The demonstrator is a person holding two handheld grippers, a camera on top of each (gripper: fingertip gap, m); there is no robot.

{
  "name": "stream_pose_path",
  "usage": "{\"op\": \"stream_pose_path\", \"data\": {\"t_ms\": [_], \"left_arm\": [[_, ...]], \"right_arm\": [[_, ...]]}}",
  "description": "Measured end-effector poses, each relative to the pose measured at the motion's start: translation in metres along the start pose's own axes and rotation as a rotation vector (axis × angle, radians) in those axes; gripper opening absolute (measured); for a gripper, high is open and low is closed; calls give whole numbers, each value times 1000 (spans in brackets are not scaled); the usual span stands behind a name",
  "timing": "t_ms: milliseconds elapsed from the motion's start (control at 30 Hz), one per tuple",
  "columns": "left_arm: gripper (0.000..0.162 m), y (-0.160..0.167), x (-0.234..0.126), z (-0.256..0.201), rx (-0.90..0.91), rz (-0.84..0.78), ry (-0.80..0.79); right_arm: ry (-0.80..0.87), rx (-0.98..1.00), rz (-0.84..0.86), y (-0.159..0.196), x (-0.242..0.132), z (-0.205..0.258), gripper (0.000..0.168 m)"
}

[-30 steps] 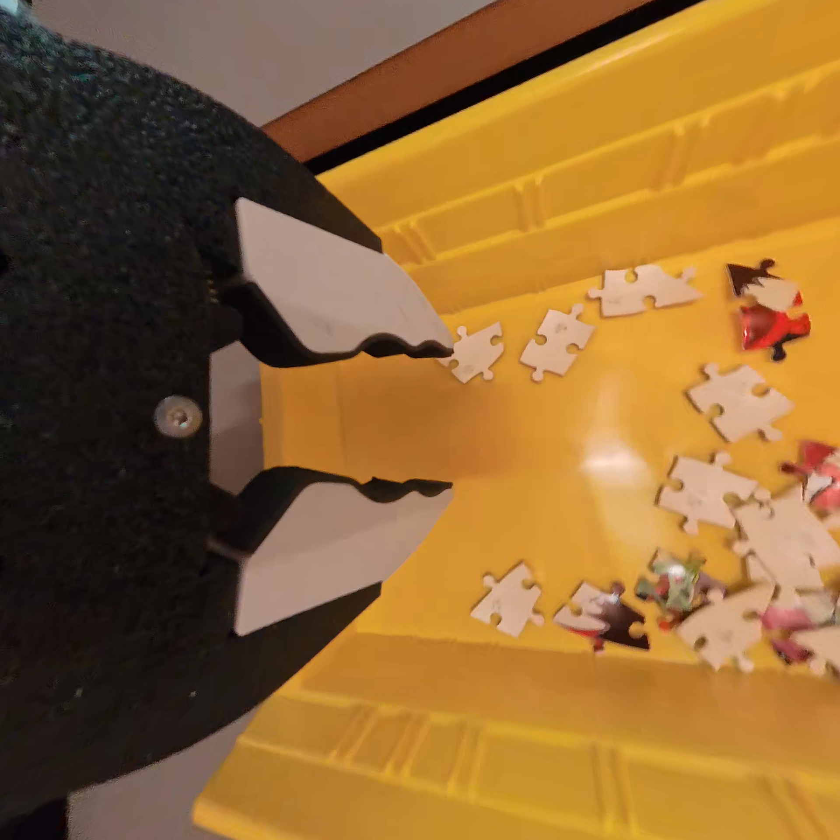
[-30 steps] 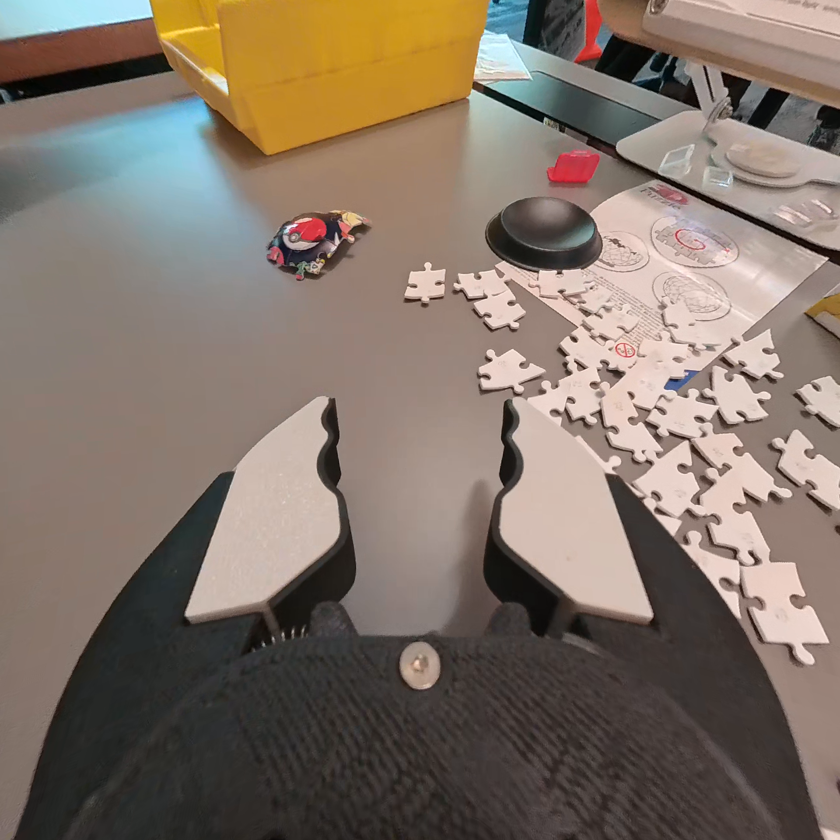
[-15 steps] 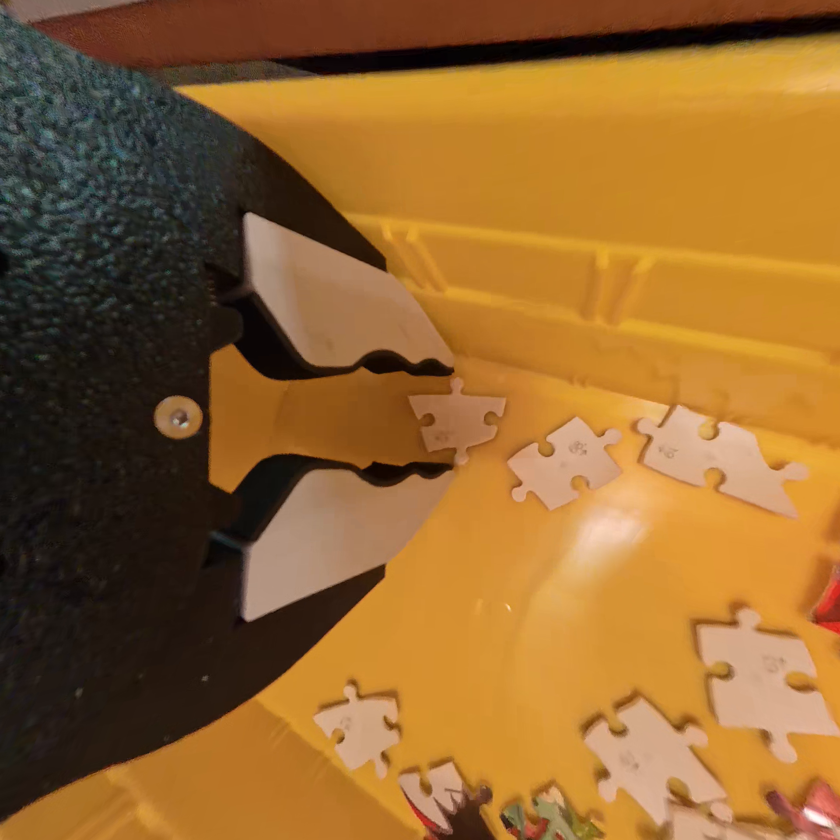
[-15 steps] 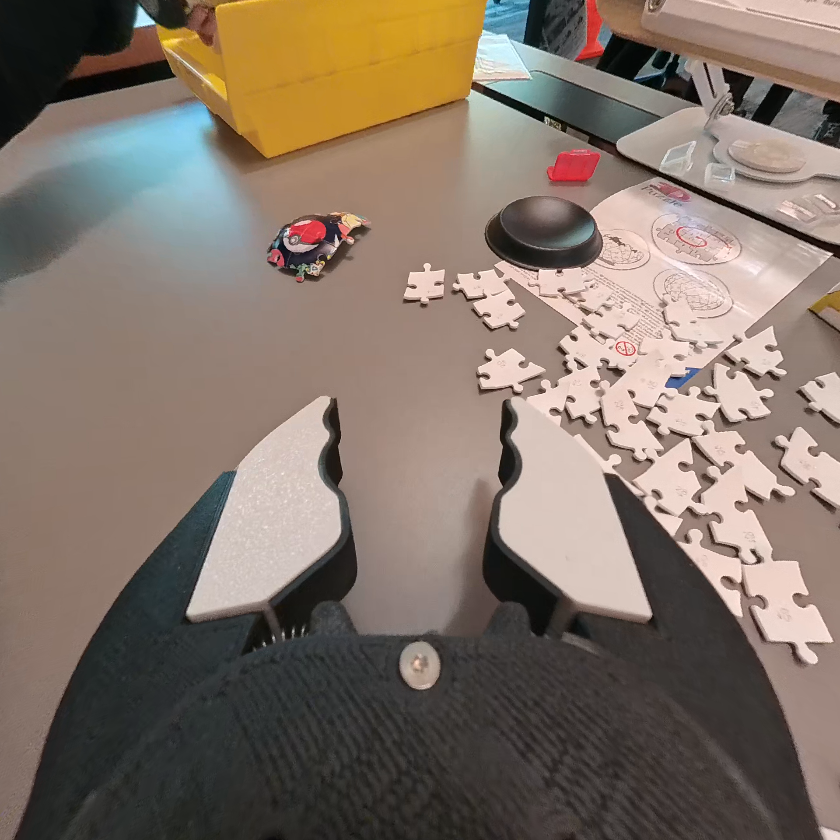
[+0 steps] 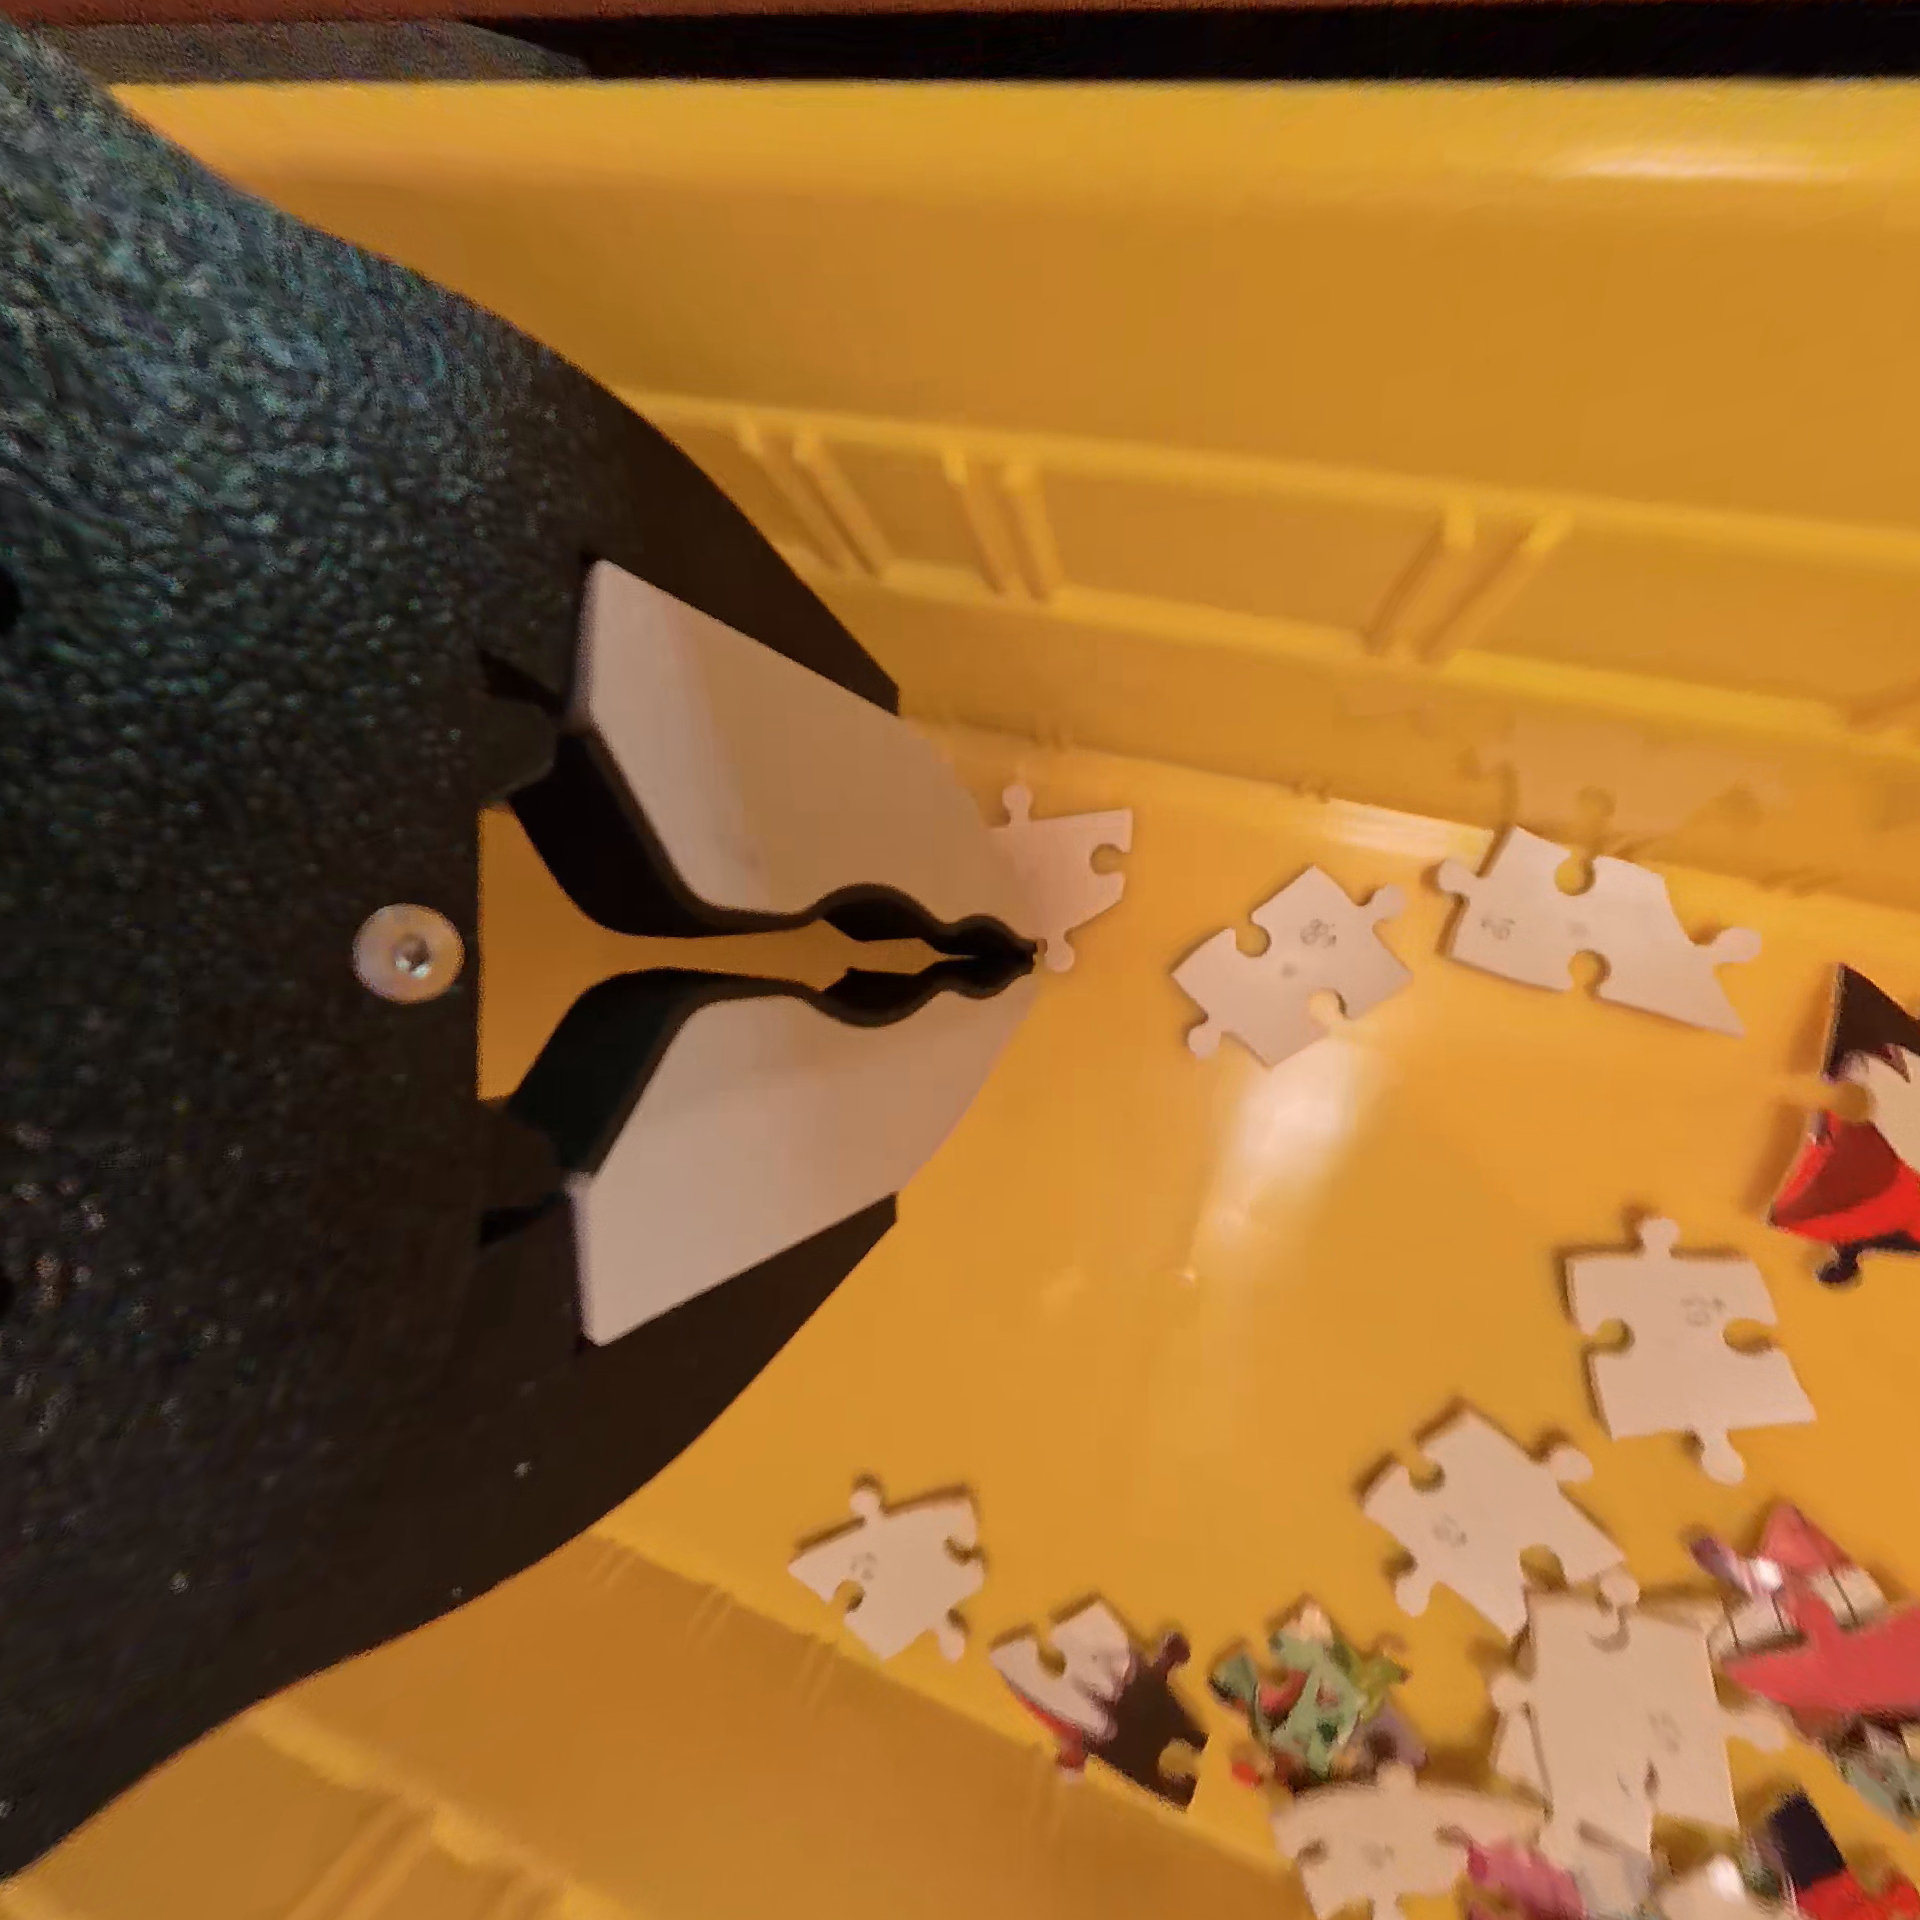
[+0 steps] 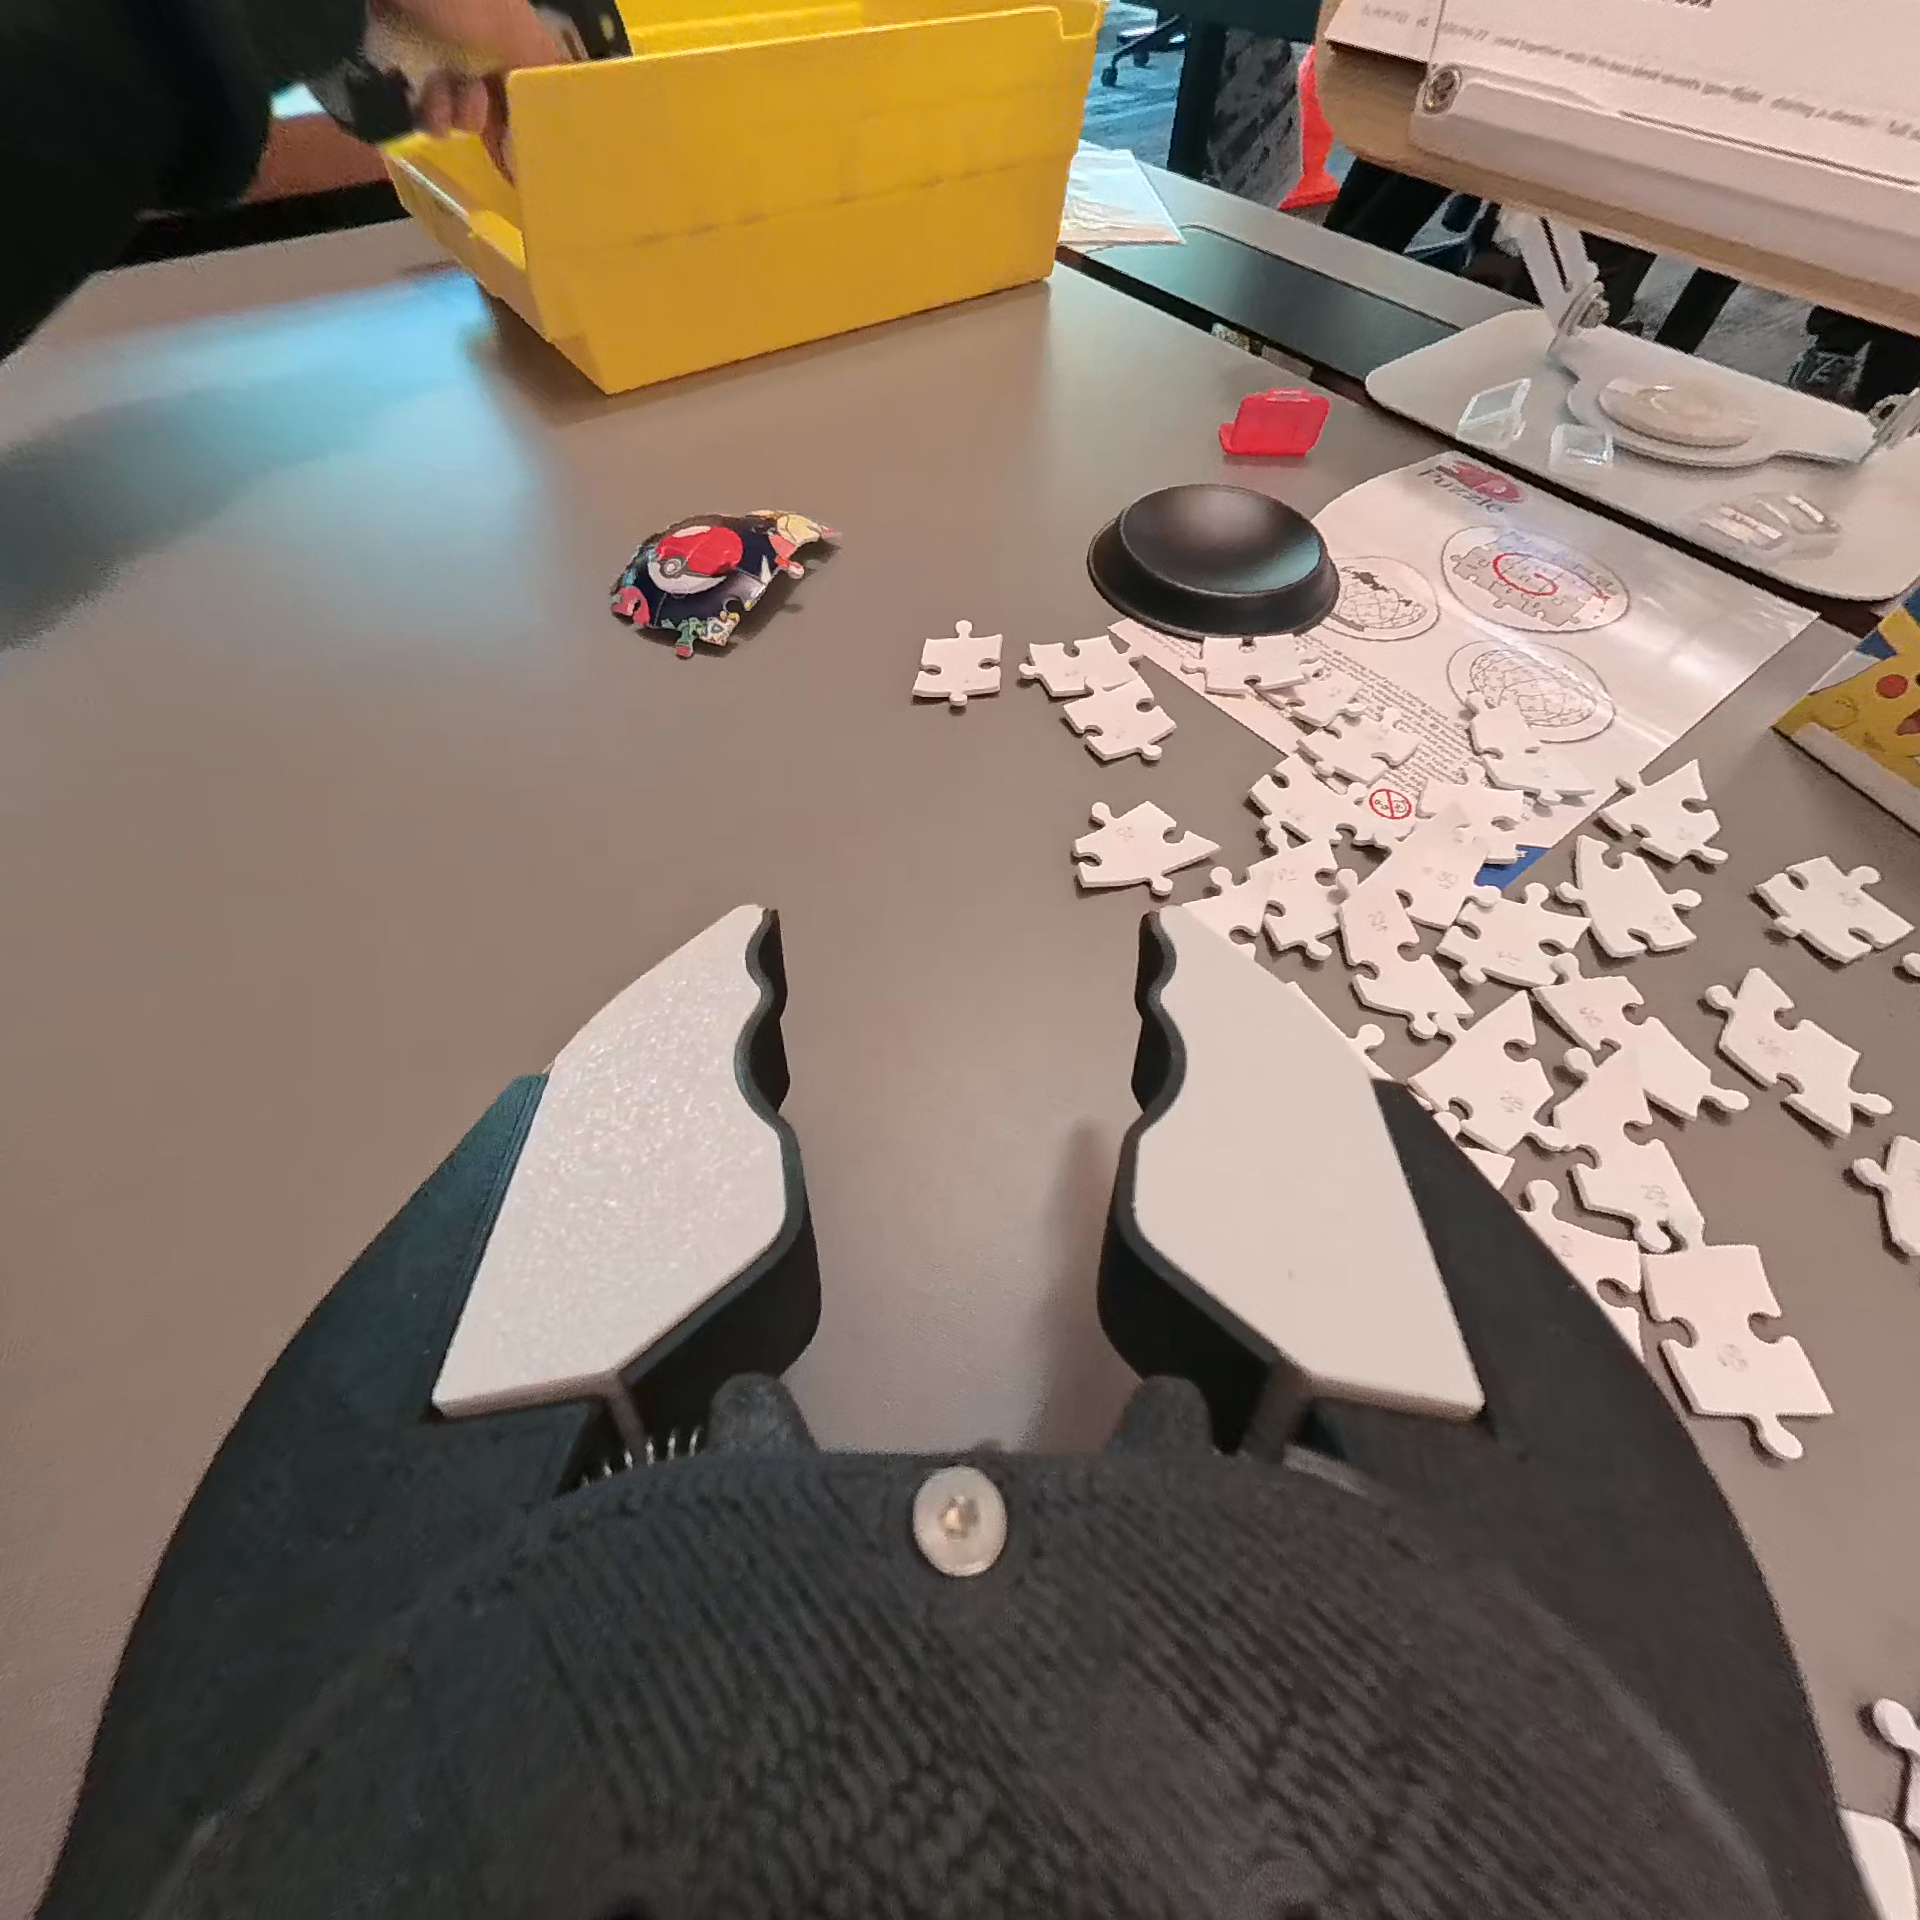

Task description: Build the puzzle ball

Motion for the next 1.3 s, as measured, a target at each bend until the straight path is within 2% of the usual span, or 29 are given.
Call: {"op": "stream_pose_path", "data": {"t_ms": [133, 200, 367, 633, 667, 767, 900, 1000, 1100, 1233, 1300], "left_arm": [[0, -6, -26, 2, -50, -71, 29], [37, -10, -35, 4, -104, -79, 43], [60, -17, -31, 2, -196, -44, 48], [46, -4, 4, 6, 33, 152, -197], [47, -3, 6, 5, 25, 157, -187], [33, 1, 6, -10, -2, 187, -80], [36, 6, 2, -26, 13, 200, 34], [36, -8, -14, -16, 8, 116, -16], [38, -8, -17, 3, 15, 149, -135], [43, -1, 2, 8, -14, 203, -110], [40, -1, 8, 6, -46, 178, -70]], "right_arm": [[-4, -22, 15, 1, 2, 3, 65], [-6, -24, 23, 1, 3, 3, 65], [-4, -31, 23, 1, 3, 4, 65], [6, -35, -7, -1, -1, 3, 64], [5, -36, -7, -1, -1, 4, 64], [-3, -34, 1, -1, 0, 4, 64], [-7, -34, 7, 0, 1, 4, 64], [-5, -33, 4, -1, 1, 4, 64], [0, -33, 4, -1, 1, 4, 63], [-5, -35, 12, 0, 2, 4, 63], [-6, -39, 10, 0, 1, 5, 63]]}}
Point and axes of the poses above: each gripper's, where its closed fingertips meet, x out along the fingers, y out of its underside, z = x × y across the jaws, the point moved 4 cm from there along -x, back along the fingers, and after that the axes turned 15 degrees about -x, right-handed, at the moved point
